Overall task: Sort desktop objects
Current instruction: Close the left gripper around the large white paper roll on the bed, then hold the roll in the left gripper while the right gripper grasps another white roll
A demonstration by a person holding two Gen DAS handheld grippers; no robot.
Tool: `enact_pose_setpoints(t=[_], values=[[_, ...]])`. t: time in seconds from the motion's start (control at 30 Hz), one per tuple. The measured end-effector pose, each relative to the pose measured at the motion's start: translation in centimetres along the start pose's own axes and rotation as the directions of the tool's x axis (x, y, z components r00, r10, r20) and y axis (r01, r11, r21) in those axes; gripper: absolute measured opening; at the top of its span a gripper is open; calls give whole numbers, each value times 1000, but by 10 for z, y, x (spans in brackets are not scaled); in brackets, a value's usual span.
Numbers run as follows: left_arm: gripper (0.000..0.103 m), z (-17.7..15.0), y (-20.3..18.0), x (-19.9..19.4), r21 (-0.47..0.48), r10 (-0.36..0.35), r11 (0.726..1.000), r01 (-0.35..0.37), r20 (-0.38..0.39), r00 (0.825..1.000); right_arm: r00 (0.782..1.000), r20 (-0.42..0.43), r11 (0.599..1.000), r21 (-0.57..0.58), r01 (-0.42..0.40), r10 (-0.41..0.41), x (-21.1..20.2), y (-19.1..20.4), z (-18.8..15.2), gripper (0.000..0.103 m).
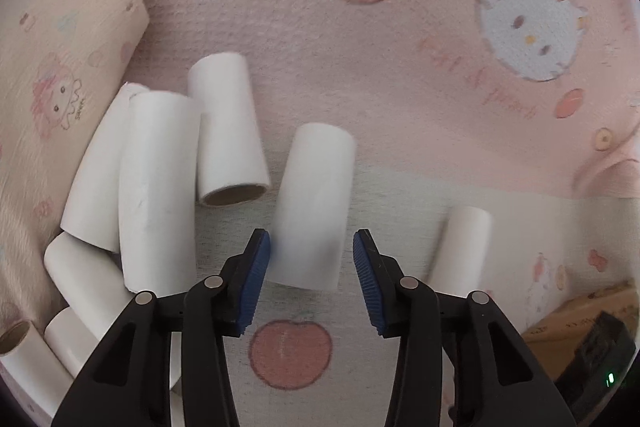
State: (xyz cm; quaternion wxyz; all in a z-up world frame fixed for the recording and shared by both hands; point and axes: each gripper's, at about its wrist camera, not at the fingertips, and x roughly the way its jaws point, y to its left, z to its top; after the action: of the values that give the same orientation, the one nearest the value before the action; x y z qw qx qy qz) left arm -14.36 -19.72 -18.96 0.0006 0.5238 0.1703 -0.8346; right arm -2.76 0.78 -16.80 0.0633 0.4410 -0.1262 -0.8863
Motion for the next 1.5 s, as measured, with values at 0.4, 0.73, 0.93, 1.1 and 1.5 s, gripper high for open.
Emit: enact_pose_setpoints(t=[0.4,0.73,0.93,1.1,1.5], values=[[48,-7,-17,9,94,63,994,-63,3,998,999,-17,998,32,-45,45,7,-10,-4,60],[48,-27,-33,8,117,-23,993,27,-38,999,997,-17,997,-30,-76,75,-7,-8,-4,41],[48,-51,-50,2,129,-78,988,90,-91,993,996,-57,997,-44,-66,63,-27,-16,-7,41],[48,-92,-44,-25,161,-102,979,122,-127,987,986,-163,996,-80,-39,25,-44,-24,-18,41],[48,-145,-77,-47,369,-38,926,85,-132,991,944,-326,926,-338,-165,49,-81,-30,-56,40]])
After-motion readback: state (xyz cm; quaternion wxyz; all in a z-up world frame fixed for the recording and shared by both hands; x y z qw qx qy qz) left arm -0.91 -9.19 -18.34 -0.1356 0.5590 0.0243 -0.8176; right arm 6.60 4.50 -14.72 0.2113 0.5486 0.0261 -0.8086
